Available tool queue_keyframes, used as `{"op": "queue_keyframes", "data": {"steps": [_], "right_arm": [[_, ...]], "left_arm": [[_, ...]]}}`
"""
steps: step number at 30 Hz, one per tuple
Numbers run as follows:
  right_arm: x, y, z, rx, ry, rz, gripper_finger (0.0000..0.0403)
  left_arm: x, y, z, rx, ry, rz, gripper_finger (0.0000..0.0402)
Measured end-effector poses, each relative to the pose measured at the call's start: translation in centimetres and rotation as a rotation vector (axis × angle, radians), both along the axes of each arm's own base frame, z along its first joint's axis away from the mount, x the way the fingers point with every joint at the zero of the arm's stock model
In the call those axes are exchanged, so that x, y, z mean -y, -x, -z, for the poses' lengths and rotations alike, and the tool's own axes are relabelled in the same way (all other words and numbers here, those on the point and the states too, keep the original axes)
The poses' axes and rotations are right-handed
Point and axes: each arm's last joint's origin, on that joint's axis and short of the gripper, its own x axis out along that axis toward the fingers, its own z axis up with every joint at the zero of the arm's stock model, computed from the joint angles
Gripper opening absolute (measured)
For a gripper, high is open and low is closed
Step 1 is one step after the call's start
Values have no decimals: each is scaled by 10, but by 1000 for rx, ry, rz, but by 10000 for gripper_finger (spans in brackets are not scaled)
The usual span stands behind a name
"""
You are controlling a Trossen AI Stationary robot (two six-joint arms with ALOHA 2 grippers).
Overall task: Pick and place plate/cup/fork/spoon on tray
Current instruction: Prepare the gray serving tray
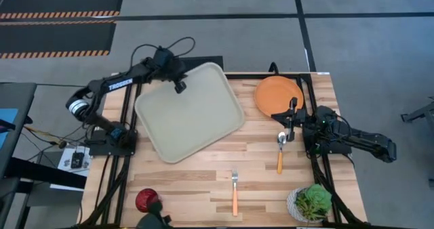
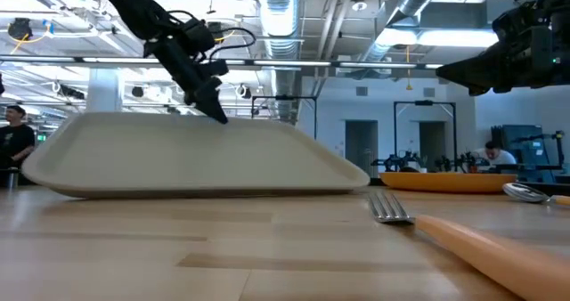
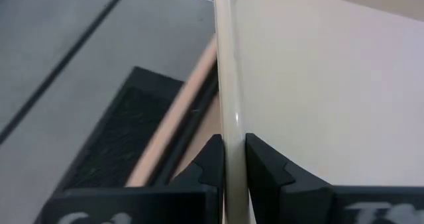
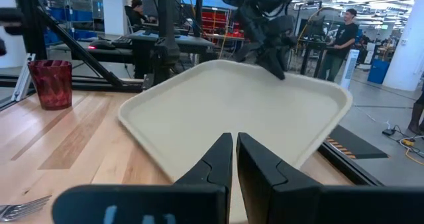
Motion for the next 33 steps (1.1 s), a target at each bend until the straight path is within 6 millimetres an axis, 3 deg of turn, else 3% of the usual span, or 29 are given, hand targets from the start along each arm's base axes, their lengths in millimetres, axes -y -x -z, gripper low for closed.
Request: {"op": "queue_keyframes", "data": {"steps": [12,23,33], "right_arm": [[0,0,0,0,0,0,47],[0,0,0,0,0,0,47],[0,0,0,0,0,0,47]], "left_arm": [[17,-47,29,2,-21,224,23],[43,-76,27,100,-25,333,23],[52,-90,17,175,-120,324,23]]}}
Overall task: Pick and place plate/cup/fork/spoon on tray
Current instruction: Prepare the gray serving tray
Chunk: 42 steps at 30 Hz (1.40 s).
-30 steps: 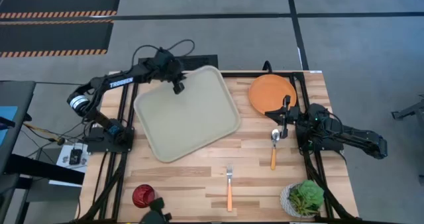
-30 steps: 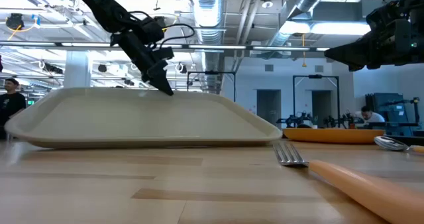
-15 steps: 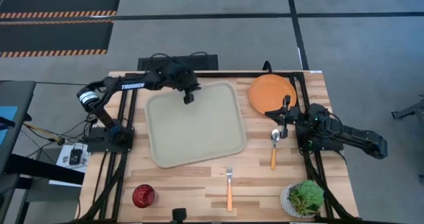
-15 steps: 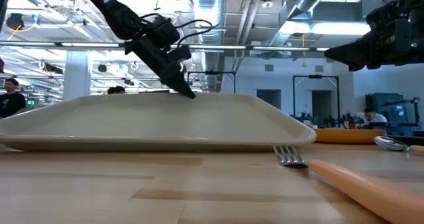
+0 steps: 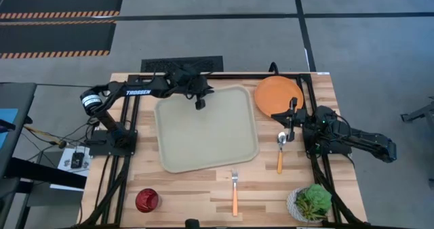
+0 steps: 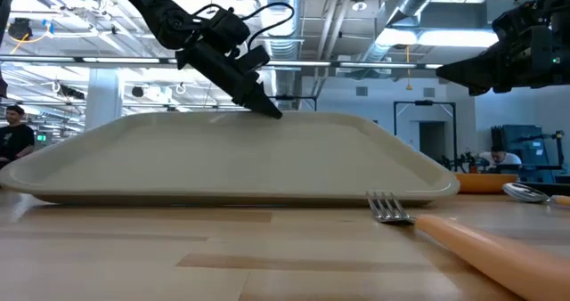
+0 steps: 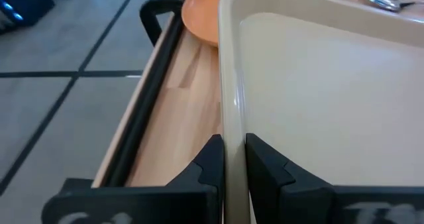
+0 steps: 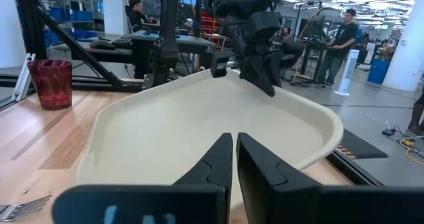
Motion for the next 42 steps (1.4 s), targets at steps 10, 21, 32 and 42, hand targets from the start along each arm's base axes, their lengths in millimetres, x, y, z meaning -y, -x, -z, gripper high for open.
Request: {"op": "queue_keyframes", "data": {"steps": [10,21,32,42], "right_arm": [[0,0,0,0,0,1,47],[0,0,0,0,0,3,47],[0,0,0,1,0,3,47],[0,0,0,1,0,3,47]], "left_arm": [[-14,-29,28,-52,13,27,23],[-16,-36,25,-168,12,77,23],[-23,-44,60,-218,28,69,23],[-27,-47,65,-172,40,84,23]]}}
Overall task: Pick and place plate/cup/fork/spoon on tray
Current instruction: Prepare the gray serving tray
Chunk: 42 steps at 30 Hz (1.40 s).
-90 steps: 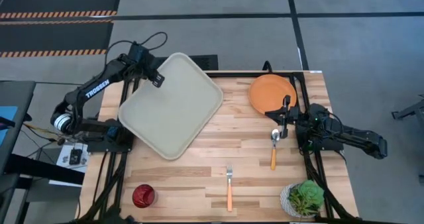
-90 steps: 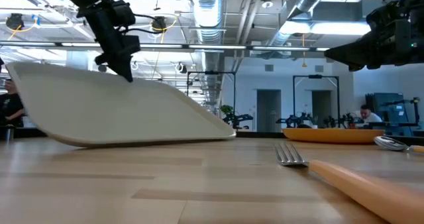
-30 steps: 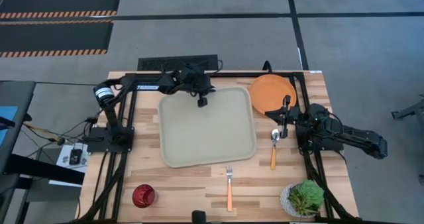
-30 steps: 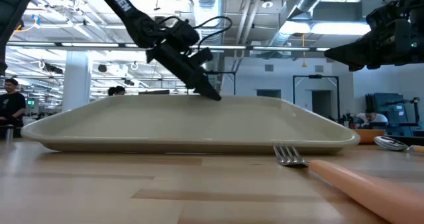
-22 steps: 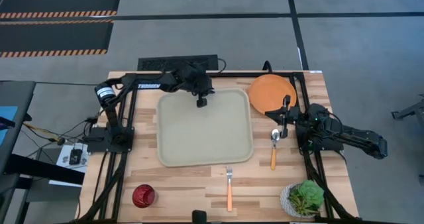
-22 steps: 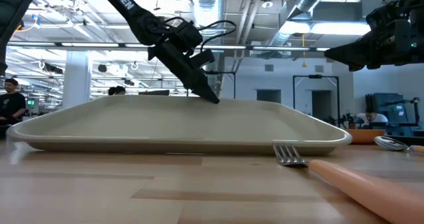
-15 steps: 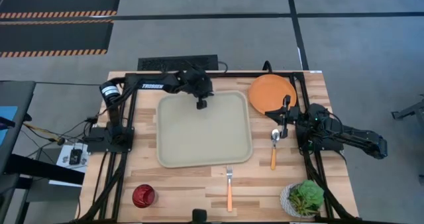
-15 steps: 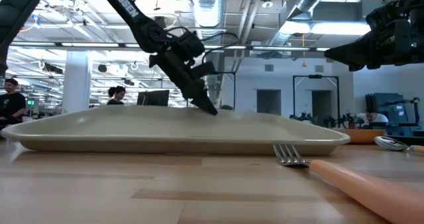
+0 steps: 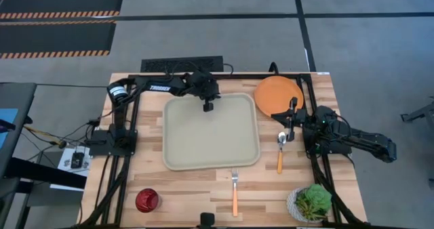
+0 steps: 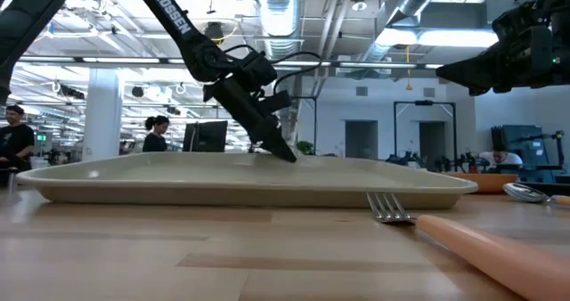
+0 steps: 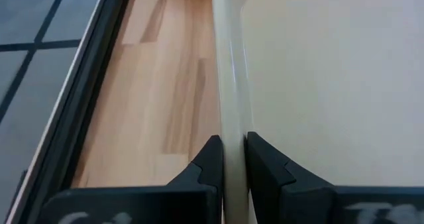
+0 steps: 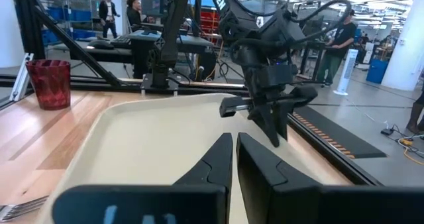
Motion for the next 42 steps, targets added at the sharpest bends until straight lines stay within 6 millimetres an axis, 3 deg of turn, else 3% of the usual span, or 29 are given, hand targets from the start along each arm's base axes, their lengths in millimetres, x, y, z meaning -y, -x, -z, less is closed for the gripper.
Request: {"op": "queue_keyframes", "data": {"steps": [4,12,18,26,33,37,42], "right_arm": [[0,0,0,0,0,0,47],[0,0,0,0,0,6,47],[0,0,0,0,0,7,47],[0,0,0,0,0,7,47],[0,0,0,0,0,7,47],[0,0,0,0,0,7,47],[1,0,0,0,0,18,47]], "left_arm": [[1,-7,2,6,-2,8,23],[-5,-15,-12,31,-27,-14,35],[-3,-16,-16,-55,-9,-22,32],[1,-11,-11,-161,-38,-44,92],[2,-10,-11,-181,-34,-41,95],[7,0,-34,-207,-63,-69,88],[28,17,-63,-275,-32,-86,59]]}}
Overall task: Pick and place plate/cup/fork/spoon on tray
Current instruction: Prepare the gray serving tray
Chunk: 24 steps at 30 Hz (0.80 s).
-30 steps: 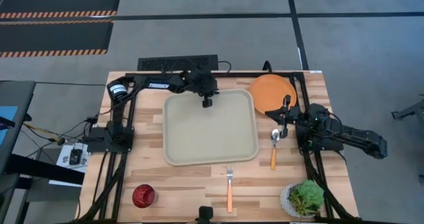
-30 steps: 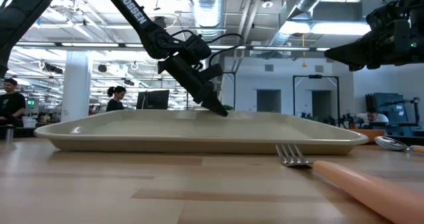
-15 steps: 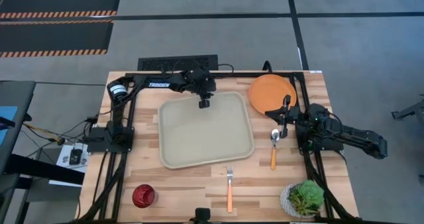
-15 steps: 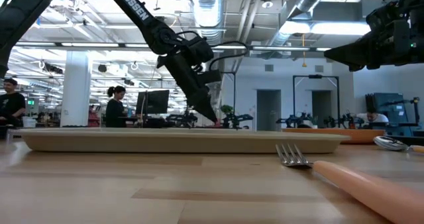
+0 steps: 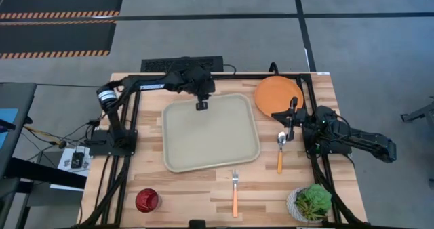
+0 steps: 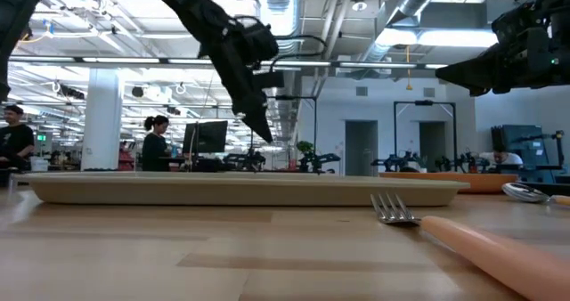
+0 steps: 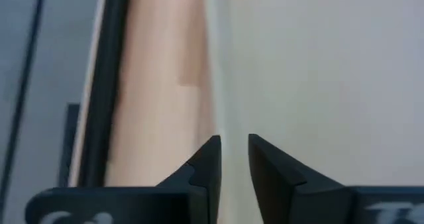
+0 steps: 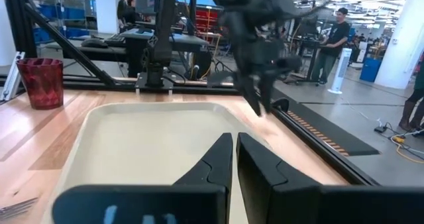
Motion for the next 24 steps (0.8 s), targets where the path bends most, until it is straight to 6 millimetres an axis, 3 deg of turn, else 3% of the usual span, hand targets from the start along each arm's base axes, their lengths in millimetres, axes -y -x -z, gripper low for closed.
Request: {"op": "queue_keyframes", "data": {"steps": [3,5,12,19,24], "right_arm": [[0,0,0,0,0,2,47],[0,0,0,1,0,1,47],[0,0,0,1,0,1,47],[0,0,0,0,0,2,47],[0,0,0,0,0,1,47]], "left_arm": [[18,10,-4,-26,54,-30,27],[33,19,6,-99,102,-48,8],[67,51,34,-202,195,-220,1],[56,81,29,-243,87,-533,6],[38,91,34,-266,169,-564,48]]}}
